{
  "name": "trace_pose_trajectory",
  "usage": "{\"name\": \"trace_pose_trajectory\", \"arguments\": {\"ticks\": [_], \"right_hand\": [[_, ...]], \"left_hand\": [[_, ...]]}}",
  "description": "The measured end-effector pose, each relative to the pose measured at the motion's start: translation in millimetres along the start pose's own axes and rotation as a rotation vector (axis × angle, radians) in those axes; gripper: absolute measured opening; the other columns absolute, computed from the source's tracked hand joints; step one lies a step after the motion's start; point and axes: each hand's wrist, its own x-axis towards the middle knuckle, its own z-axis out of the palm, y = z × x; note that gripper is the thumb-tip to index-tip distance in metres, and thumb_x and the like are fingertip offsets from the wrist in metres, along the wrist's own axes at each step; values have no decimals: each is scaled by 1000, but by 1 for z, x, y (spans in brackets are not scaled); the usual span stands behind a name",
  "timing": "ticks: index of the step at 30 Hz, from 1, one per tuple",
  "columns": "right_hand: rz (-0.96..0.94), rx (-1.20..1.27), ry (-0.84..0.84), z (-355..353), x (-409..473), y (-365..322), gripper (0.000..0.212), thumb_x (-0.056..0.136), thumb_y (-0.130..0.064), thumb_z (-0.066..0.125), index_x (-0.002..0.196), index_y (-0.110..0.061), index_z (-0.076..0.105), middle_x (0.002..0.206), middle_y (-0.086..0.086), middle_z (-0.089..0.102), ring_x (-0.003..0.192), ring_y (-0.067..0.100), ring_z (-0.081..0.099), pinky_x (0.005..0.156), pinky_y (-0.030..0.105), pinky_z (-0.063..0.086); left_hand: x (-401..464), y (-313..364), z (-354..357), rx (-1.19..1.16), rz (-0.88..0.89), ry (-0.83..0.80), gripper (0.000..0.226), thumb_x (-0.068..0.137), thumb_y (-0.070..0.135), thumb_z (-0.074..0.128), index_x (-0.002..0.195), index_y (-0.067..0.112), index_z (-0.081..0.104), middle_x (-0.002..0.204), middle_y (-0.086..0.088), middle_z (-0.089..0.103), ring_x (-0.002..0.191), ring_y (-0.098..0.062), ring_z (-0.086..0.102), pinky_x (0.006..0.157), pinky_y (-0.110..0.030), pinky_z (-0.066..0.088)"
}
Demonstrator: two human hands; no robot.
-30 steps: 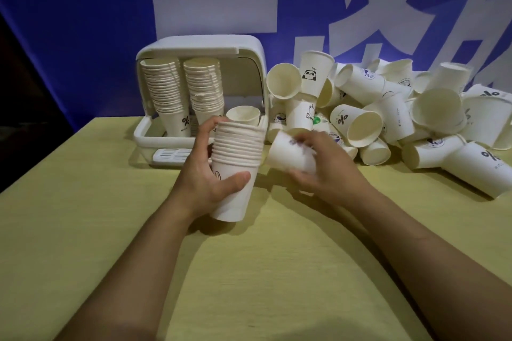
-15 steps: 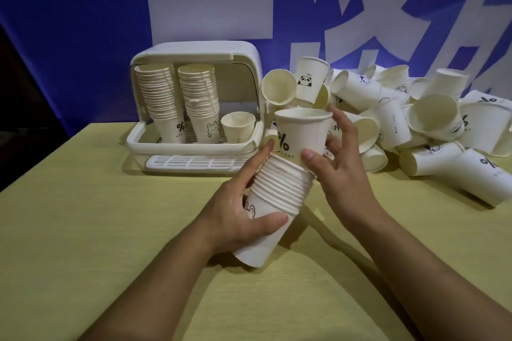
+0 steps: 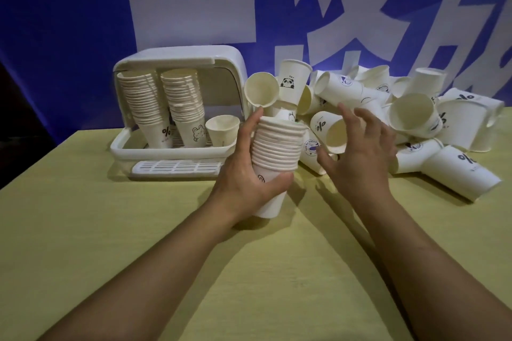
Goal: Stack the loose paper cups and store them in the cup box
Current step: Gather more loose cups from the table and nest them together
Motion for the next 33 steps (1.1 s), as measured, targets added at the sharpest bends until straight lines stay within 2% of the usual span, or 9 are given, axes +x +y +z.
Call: {"name": "trace_pose_trajectory", "arguments": {"ticks": [3, 10, 13, 17, 21, 23, 25, 28, 33], "right_hand": [[24, -146, -88, 1, 6, 14, 85, 82, -44, 72, 151, -42, 22, 157, -3, 24, 137, 30, 20, 108, 48, 20], [-37, -146, -22, 16, 15, 17, 72, 79, -39, 72, 144, -33, 40, 145, 0, 40, 126, 32, 32, 105, 49, 26], [-96, 122, 95, 12, 13, 11, 72, 75, -36, 73, 140, -23, 44, 136, 8, 45, 120, 31, 44, 100, 46, 39], [-2, 510, 161, 2, 9, 3, 70, 78, -37, 64, 141, -25, 38, 128, -9, 48, 108, 9, 55, 89, 36, 54], [66, 811, 221, -8, -1, -3, 59, 87, -43, 47, 143, -29, 37, 122, -25, 54, 108, -4, 56, 83, 19, 51], [78, 910, 224, -15, -5, -7, 59, 85, -51, 42, 140, -28, 40, 114, -35, 58, 110, -5, 56, 86, 18, 49], [52, 960, 155, -18, -8, -9, 61, 83, -54, 41, 136, -23, 45, 109, -38, 59, 107, -6, 58, 85, 20, 49], [-81, 877, -103, -13, -14, -12, 61, 85, -54, 41, 133, -18, 50, 111, -35, 61, 108, -5, 58, 84, 18, 49], [-129, 818, -421, -2, -25, -18, 59, 91, -55, 35, 140, -24, 50, 127, -13, 60, 115, -2, 56, 88, 10, 43]], "left_hand": [[-1, -5, 16, -79, 10, 101, 102, 63, 47, 77, 138, 72, 13, 138, 7, 58, 115, -9, 63, 98, -46, 53], [-9, -23, 21, -128, 32, 69, 104, 64, 46, 80, 141, 70, 15, 140, 16, 55, 120, -6, 60, 101, -44, 52], [-13, -26, 16, -111, 21, 34, 104, 60, 50, 79, 139, 73, 15, 133, 25, 56, 116, -2, 61, 98, -39, 53], [-11, -24, 11, -11, 58, -7, 106, 62, 53, 77, 141, 72, 9, 148, 25, 45, 129, 1, 51, 104, -32, 46], [-10, -19, 0, 180, 136, -155, 114, 68, 44, 84, 139, 76, 1, 140, 36, 38, 121, 4, 47, 99, -26, 45], [-12, -16, -6, 285, 182, -227, 116, 68, 44, 83, 137, 78, -3, 132, 46, 32, 115, 6, 45, 96, -28, 46], [-14, -11, -9, 334, 201, -261, 116, 67, 47, 81, 138, 77, -6, 132, 45, 32, 114, 3, 48, 94, -29, 47], [-17, -7, -6, 342, 194, -264, 116, 67, 51, 79, 138, 76, -9, 136, 38, 32, 115, -3, 51, 92, -26, 45], [-17, -10, -2, 245, 152, -215, 112, 63, 65, 68, 142, 72, -11, 145, 39, 18, 119, -1, 45, 94, -27, 43]]}}
